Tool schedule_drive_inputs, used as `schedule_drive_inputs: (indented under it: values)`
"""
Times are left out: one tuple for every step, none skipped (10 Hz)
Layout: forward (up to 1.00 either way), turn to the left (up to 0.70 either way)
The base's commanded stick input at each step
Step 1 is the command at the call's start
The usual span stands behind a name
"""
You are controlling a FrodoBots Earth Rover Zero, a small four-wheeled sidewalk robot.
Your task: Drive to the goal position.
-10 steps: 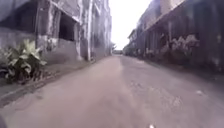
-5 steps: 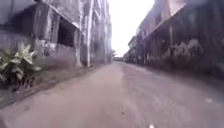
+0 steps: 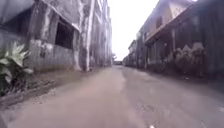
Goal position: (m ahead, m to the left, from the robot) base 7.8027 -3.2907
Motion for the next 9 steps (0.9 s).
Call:
schedule_drive_inputs:
  values:
    - [0.50, 0.00]
    - [0.50, 0.00]
    - [0.50, 0.00]
    - [0.50, 0.00]
    - [0.50, 0.00]
    - [0.50, 0.00]
    - [0.50, 0.00]
    - [0.50, 0.00]
    - [0.50, 0.00]
